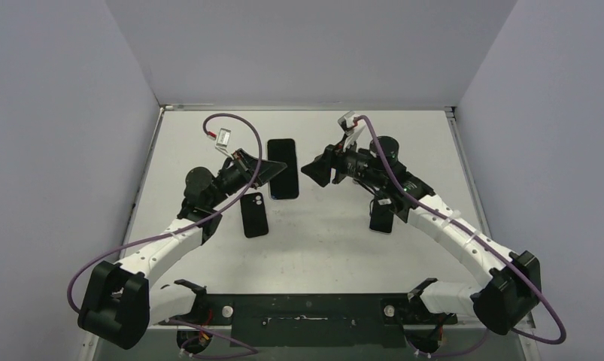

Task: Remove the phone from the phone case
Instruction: Remove the phone case from the phone.

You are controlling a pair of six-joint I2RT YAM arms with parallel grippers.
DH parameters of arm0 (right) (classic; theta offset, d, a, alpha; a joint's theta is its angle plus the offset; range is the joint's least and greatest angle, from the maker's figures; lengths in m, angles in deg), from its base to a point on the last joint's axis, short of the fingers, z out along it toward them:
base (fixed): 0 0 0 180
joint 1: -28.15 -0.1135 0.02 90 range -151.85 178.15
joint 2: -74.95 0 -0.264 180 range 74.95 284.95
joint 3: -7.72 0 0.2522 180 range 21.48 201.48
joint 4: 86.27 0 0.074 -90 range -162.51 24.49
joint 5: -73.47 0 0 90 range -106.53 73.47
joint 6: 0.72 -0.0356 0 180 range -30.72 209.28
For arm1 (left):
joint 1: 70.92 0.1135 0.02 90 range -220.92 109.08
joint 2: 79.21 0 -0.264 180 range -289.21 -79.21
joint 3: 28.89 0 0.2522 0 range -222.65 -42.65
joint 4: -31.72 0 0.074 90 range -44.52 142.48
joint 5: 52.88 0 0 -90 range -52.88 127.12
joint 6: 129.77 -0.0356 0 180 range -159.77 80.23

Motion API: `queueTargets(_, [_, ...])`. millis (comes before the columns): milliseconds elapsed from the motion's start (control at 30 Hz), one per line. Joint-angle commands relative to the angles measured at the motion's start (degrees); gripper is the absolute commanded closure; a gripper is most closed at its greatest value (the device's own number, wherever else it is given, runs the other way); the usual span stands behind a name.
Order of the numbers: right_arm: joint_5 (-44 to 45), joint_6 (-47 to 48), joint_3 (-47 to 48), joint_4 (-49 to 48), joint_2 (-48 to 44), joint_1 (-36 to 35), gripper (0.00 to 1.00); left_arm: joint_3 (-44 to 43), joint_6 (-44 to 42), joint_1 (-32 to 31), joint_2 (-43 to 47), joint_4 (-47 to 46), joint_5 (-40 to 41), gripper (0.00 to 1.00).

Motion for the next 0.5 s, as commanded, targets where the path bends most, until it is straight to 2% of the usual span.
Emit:
queueTargets(0, [0.37,-4.34,-0.33,2.4,-5.61,0.09,0.39,-4.04,-4.07,0.13,1.69,-0.72,7.68,1.0])
queueTargets(233, [-6.68,-18.71,-2.13,-0.97,-5.62,0.09,0.35,-4.04,-1.45,0.04,0.04,-4.45,12.36,1.0])
queueTargets(467, [-10.69,-30.74,-5.5,-9.64,-2.91,0.0,0.42,-3.36,1.71,-0.3,-0.88,-7.88,13.9,1.0])
